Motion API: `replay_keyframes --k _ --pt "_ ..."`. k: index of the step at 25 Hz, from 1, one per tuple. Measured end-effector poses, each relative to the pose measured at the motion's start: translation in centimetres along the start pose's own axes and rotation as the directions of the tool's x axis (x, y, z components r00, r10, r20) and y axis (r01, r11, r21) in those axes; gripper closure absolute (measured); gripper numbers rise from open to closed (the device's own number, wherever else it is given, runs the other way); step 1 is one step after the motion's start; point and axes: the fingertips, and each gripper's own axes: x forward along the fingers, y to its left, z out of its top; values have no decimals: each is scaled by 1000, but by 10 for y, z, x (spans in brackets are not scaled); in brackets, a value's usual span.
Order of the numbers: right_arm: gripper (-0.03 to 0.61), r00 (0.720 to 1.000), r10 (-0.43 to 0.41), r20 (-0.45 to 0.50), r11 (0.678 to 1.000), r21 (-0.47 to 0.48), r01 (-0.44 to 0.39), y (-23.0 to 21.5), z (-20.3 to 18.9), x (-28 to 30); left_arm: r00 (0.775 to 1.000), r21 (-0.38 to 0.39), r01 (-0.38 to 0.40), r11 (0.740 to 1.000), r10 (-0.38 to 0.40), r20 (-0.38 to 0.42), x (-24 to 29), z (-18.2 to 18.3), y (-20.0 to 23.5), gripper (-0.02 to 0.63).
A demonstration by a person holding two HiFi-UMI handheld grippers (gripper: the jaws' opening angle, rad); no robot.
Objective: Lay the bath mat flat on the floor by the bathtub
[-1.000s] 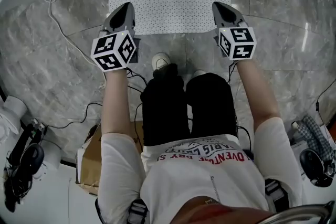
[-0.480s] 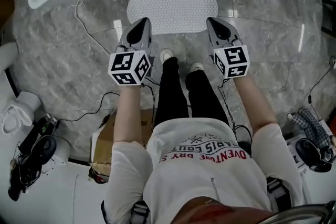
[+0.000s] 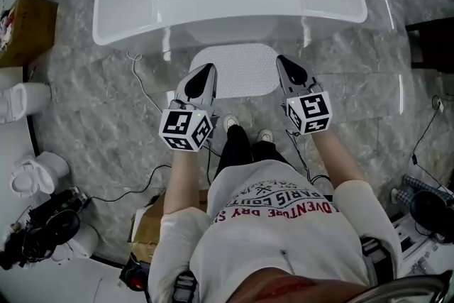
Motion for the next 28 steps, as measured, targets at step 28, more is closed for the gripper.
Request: replay_keyframes --k 28 --pt "571 941 46 336 993 -121 -5 29 171 -134 959 243 -48 969 -24 283 -112 162 -76 601"
